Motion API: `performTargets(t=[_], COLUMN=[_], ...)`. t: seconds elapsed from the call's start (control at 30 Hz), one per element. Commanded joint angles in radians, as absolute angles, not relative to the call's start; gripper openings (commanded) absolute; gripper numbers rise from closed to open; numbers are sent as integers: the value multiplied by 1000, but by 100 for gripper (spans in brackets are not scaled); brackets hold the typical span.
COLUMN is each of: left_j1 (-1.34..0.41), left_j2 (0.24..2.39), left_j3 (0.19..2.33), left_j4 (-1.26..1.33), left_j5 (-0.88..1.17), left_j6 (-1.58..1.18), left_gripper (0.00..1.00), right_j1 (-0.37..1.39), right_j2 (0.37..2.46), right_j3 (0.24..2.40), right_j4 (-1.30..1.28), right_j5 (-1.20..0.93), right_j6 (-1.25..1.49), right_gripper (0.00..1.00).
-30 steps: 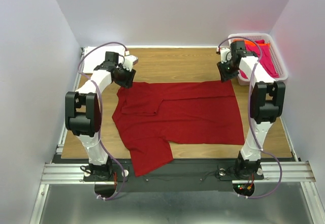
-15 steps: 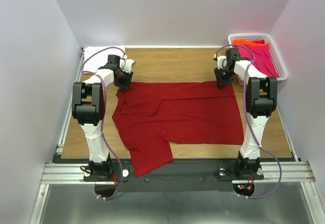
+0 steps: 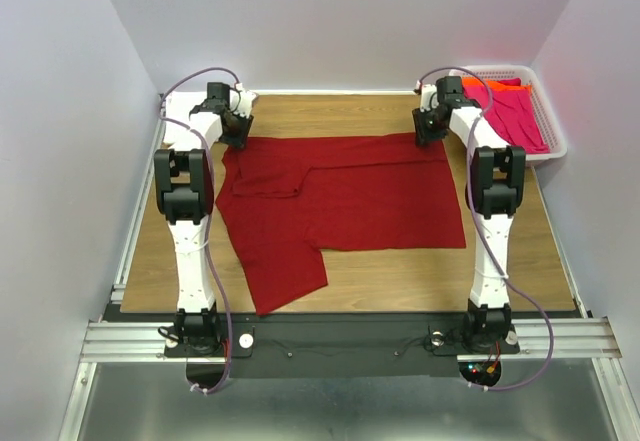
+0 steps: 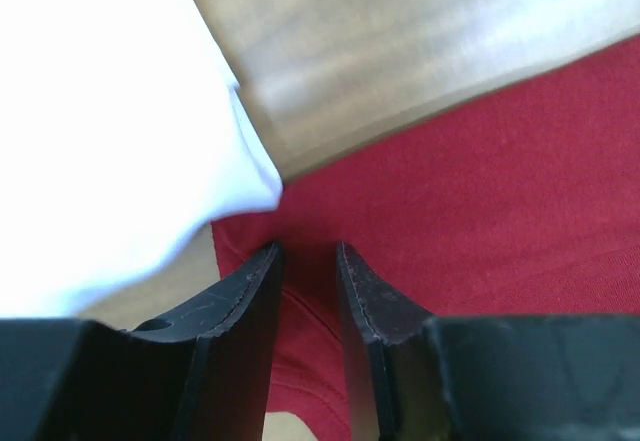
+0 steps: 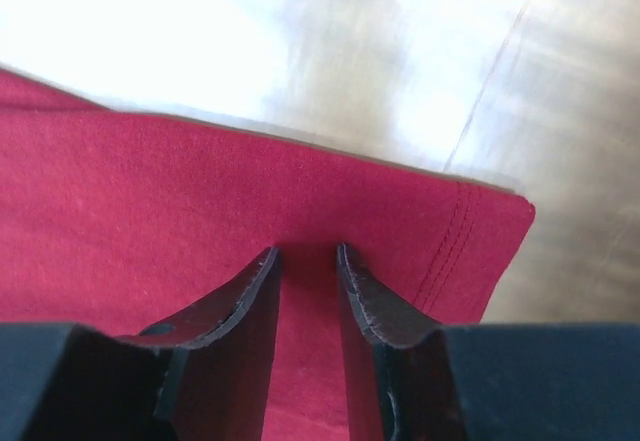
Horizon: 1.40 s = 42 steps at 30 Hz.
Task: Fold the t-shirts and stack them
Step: Fold the tshirt
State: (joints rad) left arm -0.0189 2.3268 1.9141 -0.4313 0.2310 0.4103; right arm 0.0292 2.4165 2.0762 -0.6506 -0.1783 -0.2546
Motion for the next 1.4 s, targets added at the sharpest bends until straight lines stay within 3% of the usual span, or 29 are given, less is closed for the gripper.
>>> performTargets(t=[0.0,0.07,0.17,0.27,0.3,0.4,0.53,0.67,0.7,0.8,0.93,1.07,1.37], left_j1=[-8,-8,17,18,18,18,17,15,14,3,-109,-149,-156], left_j2=[2370,2339,2245,2108,2071,1918,1684,1516,1484,1350,1188,1120,1149], left_j3=[2035,2040,2002,1935,1915,1810,1556,1337,1294,1113,867,763,747], left_j4=[-514,-512,-511,-512,-517,-554,-626,-774,-797,-828,-792,-736,-692], left_j5=[230,288,394,478,492,543,586,589,584,534,407,331,296], left_j6=[445,457,472,500,511,573,751,935,971,1048,1055,1023,977], left_gripper=[43,46,54,58,59,62,62,61,61,60,58,58,58], right_j1=[31,31,31,31,31,31,32,31,32,32,32,32,32], right_j2=[2499,2471,2355,2192,2143,1978,1809,1674,1640,1510,1393,1341,1350], right_j3=[2147,2137,2067,1984,1921,1798,1627,1396,1349,1169,1000,899,763], right_j4=[-644,-643,-644,-644,-647,-673,-774,-874,-880,-890,-890,-848,-692], right_j5=[-144,-164,-228,-313,-342,-377,-393,-344,-333,-289,-233,-224,-170], right_j6=[-212,-212,-225,-262,-276,-348,-532,-676,-698,-776,-870,-914,-942], right_gripper=[37,41,55,75,86,92,87,70,70,59,55,53,49])
